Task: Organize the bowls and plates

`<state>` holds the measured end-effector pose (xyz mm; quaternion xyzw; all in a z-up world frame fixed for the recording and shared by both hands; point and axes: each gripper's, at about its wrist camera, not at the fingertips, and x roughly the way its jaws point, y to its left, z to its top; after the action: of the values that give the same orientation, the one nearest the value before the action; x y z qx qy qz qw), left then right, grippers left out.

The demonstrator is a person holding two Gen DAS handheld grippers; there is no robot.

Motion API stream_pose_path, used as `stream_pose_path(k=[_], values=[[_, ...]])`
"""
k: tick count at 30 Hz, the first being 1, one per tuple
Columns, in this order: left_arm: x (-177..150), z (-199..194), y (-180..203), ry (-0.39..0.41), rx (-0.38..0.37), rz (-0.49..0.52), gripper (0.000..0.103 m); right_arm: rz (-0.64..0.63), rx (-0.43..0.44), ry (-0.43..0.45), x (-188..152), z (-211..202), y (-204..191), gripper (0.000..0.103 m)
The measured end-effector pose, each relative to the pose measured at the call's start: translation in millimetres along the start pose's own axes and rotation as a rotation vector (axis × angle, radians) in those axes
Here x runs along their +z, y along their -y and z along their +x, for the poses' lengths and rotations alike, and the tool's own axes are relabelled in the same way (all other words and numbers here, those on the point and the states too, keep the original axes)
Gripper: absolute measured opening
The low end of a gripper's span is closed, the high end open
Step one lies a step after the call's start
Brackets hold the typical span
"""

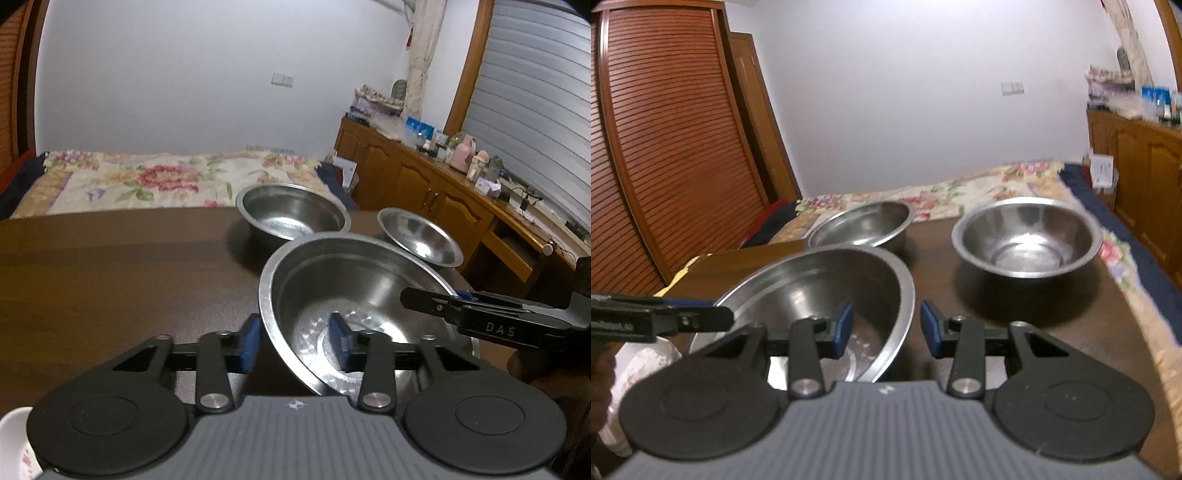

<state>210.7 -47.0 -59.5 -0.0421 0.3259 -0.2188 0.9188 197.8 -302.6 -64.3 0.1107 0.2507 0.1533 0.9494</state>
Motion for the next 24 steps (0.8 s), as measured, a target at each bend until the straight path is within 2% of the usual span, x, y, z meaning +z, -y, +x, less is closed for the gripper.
stream_pose_path(k=[3, 7, 15, 24], values=[[-0.8, 2.7, -0.4, -0.010, 0.001, -0.008, 0.027, 0.027, 0.020, -0.020, -1.7, 2.0, 2.3, 0.027], [-3.8, -3.0, -0.5, -0.008, -0.004, -0.017, 0.024, 0.042, 0.019, -0.021, -3.5, -4.4, 1.7, 0.019], [-16.7, -38.2, 16.3, 0.036, -0.020, 0.037, 0.024, 0.045, 0.019, 0.005, -10.7, -35.1, -6.3, 0.019], [-39.0, -63.7, 27.9, 0.040, -0.032, 0.059, 0.024, 0.025, 0.015, 0.002, -24.0, -60.5, -17.9, 0.019]])
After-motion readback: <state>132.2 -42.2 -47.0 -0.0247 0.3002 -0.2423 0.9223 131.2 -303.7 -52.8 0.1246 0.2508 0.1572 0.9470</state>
